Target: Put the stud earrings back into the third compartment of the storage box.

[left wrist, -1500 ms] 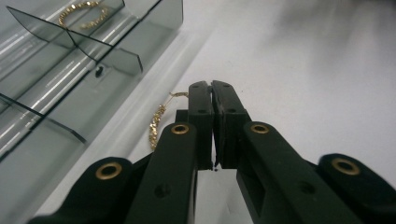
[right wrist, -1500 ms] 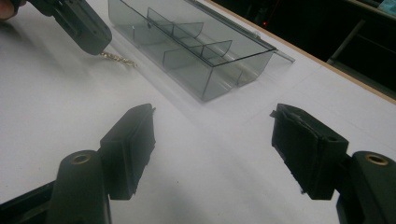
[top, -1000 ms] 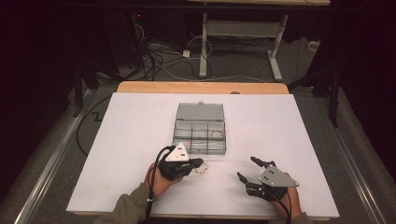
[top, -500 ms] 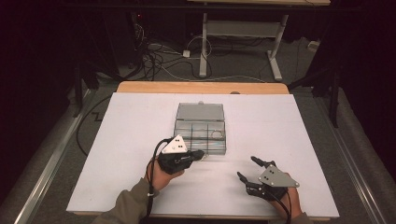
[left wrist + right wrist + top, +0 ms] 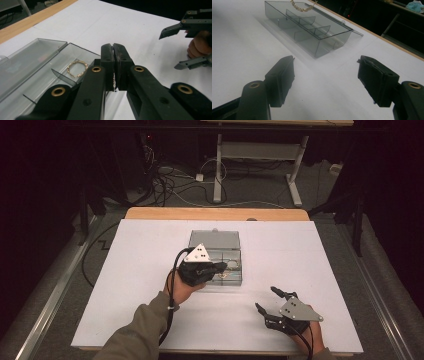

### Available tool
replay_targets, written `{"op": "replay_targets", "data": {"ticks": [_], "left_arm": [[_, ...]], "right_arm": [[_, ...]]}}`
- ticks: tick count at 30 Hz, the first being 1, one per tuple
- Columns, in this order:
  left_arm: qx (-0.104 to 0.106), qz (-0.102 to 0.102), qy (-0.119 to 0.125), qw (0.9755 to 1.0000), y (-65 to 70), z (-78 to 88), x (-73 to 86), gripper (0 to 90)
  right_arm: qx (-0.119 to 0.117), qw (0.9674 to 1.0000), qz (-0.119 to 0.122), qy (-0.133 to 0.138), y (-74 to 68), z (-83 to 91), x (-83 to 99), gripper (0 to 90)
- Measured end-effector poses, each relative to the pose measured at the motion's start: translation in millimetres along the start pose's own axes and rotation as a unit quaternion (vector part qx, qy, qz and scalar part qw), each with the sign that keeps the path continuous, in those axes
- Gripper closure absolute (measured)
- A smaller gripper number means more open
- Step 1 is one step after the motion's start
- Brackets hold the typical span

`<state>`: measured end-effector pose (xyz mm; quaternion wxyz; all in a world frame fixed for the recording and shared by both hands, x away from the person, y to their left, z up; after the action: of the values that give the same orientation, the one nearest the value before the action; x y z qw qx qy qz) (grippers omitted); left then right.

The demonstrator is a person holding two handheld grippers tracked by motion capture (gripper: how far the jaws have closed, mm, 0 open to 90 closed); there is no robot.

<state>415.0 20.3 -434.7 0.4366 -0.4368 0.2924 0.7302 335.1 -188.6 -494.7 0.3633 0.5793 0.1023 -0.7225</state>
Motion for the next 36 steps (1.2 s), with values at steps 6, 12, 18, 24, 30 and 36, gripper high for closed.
{"op": "replay_targets", "data": {"ticks": [6, 12, 18, 24, 30, 36], "left_arm": [[-0.004, -0.001, -0.005, 1.0, -11.5, -11.3, -9.8, 84.9], [-0.014, -0.001, -0.011, 0.9998, -21.6, -22.0, -16.5, 84.9], [-0.02, 0.009, -0.024, 0.9995, -32.7, -37.5, -14.3, 84.8], [-0.025, 0.018, -0.04, 0.9987, -43.0, -51.7, -11.4, 84.8], [-0.034, 0.017, -0.055, 0.9977, -49.9, -63.1, -8.0, 84.8], [-0.05, 0.021, -0.068, 0.9962, -55.8, -71.0, -2.0, 84.6]], "right_arm": [[0.003, 1.0, -0.003, 0.0, 0.2, 0.2, -0.1, 27.7], [-0.001, 1.0, -0.004, -0.003, 0.0, -0.6, 1.2, 27.7], [-0.003, 1.0, -0.004, -0.005, -0.7, -0.9, 1.8, 27.7], [-0.004, 1.0, -0.004, -0.006, -0.2, -0.9, 2.3, 27.7], [-0.001, 1.0, -0.007, -0.005, 1.6, -0.9, 2.7, 27.5], [-0.002, 1.0, -0.005, -0.005, 0.6, -1.1, 2.5, 27.5]]}}
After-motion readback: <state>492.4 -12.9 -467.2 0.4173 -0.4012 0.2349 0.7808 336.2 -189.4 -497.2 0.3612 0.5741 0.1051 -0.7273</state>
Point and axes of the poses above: each handheld gripper's, and its own axes: z roughly backward along the jaws, x roughly out of its underside, y roughly to its right, the point moved 7 cm from there along -z, roughly forward along the jaws, and after that the axes turned 4 degrees about y, right-handed, at the moved point
